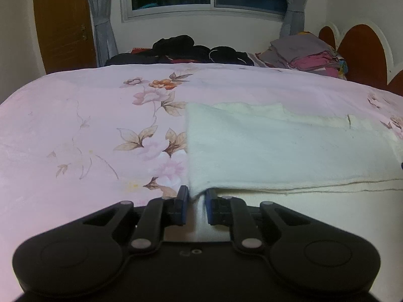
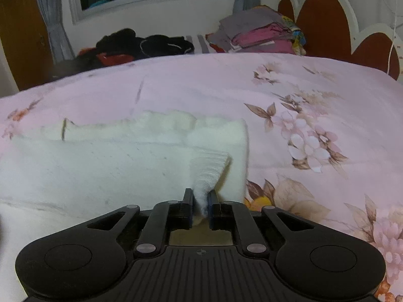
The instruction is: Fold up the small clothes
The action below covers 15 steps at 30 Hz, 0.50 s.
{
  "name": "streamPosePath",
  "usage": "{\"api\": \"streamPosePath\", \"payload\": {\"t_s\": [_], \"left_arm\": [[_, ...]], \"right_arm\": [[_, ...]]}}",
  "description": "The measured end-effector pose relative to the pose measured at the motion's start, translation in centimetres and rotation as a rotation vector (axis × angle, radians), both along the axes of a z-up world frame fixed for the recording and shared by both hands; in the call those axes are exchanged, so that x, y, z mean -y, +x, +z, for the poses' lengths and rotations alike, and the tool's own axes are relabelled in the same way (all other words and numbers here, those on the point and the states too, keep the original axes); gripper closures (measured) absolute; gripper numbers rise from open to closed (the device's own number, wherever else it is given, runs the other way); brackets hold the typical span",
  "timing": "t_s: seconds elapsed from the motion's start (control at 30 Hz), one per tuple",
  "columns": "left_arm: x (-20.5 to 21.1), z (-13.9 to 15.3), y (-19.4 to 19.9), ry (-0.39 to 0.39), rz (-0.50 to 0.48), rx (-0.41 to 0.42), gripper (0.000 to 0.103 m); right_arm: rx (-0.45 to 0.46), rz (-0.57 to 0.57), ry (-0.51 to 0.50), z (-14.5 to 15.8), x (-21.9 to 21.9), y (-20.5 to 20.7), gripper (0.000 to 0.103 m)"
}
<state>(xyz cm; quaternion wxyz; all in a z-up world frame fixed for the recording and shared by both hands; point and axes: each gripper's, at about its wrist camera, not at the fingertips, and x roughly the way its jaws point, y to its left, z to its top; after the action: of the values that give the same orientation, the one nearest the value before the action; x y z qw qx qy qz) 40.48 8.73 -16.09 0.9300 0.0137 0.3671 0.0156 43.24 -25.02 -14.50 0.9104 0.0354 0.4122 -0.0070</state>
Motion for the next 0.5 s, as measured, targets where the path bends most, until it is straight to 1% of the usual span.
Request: {"api": "streamPosePath", "payload": {"t_s": [0.07,0.13,0.17,0.2,0.23,0.3,0.33,0.4,0.5], "left_arm": [[-0.5,0.2,0.1,-0.029,0.008,-0.015,0.089],[-1.0,0.7,0.1,-0.065,0.020,-0.032,0.085],[-1.3,1.1,0.0,-0.076,0.021,-0.037,0.083],[-1.5,1.6,-0.3,-0.092,0.022,-0.033,0.077],[-1.6,2.2,-0.6,-0.105,0.020,-0.022,0.075],[-1.4,3.2,-1.0,-0.096,0.006,0.000,0.074],[-1.2,3.6,-1.0,-0.098,-0.006,0.006,0.073],[-0.6,4.1,-0.4,-0.113,-0.019,0.004,0.066],[0.4,4.2,1.1,-0.140,-0.027,-0.008,0.063]], "right_arm": [[0.004,0.001,-0.011,0.3,0.0,-0.3,0.093],[0.027,-0.028,-0.022,0.9,0.3,-0.5,0.084],[0.055,-0.053,-0.031,1.4,0.5,-0.8,0.069],[0.083,-0.066,-0.027,1.9,0.8,-1.1,0.056],[0.107,-0.071,-0.017,2.4,1.0,-1.3,0.055],[0.126,-0.050,-0.008,3.1,0.6,-1.4,0.055],[0.129,-0.033,-0.008,3.3,0.2,-1.3,0.055],[0.127,-0.004,-0.010,3.3,-0.9,-0.9,0.055],[0.114,0.024,0.014,2.9,-2.1,-0.2,0.055]]}}
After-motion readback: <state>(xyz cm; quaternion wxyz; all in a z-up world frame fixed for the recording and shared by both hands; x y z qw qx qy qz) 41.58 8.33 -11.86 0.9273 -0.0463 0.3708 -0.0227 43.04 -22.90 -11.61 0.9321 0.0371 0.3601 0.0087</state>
